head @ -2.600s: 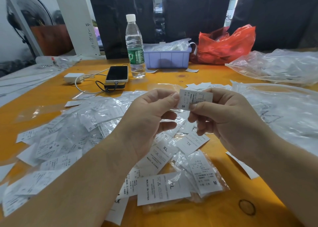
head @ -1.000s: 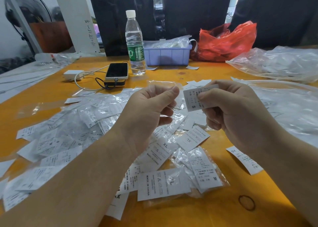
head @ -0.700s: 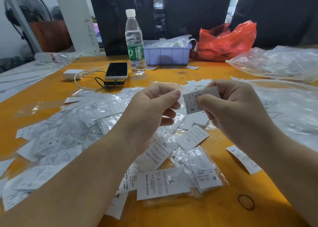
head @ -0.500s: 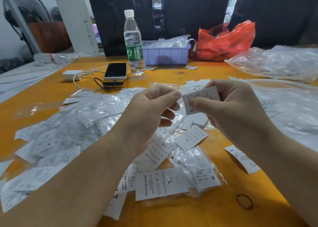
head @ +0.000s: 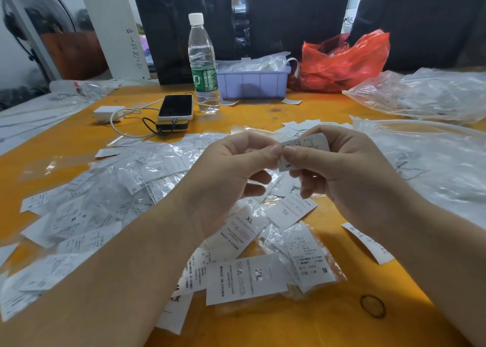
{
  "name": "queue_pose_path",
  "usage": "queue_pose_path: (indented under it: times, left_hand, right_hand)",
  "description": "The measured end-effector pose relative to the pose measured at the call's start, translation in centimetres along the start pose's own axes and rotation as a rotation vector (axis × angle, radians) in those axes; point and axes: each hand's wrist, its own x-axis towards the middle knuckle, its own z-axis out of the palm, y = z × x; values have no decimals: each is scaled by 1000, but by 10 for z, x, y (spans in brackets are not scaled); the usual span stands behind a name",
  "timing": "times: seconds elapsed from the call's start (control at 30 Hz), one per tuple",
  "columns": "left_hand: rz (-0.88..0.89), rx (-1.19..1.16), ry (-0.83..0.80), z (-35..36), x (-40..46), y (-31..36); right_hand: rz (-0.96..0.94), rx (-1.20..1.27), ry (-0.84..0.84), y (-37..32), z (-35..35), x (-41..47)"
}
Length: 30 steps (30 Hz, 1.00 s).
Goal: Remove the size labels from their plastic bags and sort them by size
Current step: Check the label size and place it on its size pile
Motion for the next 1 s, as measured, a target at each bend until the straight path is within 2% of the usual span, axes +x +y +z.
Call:
queue_pose_path:
  times: [0.4, 0.5, 0.63, 0.7, 0.8, 1.0]
  left_hand:
    - [-24, 22, -73, 4, -1, -2]
    - [-22, 23, -63, 5, -1, -3]
    - [-11, -5, -51, 5, -1, -3]
    - [12, 61, -38, 4, -2, -3]
    - [76, 193, 8, 5, -2, -4]
    - [62, 176, 60, 3, -2, 0]
  right_hand:
    - [-29, 99, 115, 3, -2, 2]
    - [29, 119, 115, 3, -2, 3]
    - [198, 182, -12, 2, -3, 6]
    - [218, 197, -73, 2, -3, 6]
    - [187, 168, -19, 4, -5, 6]
    - [120, 81, 52, 4, -6, 6]
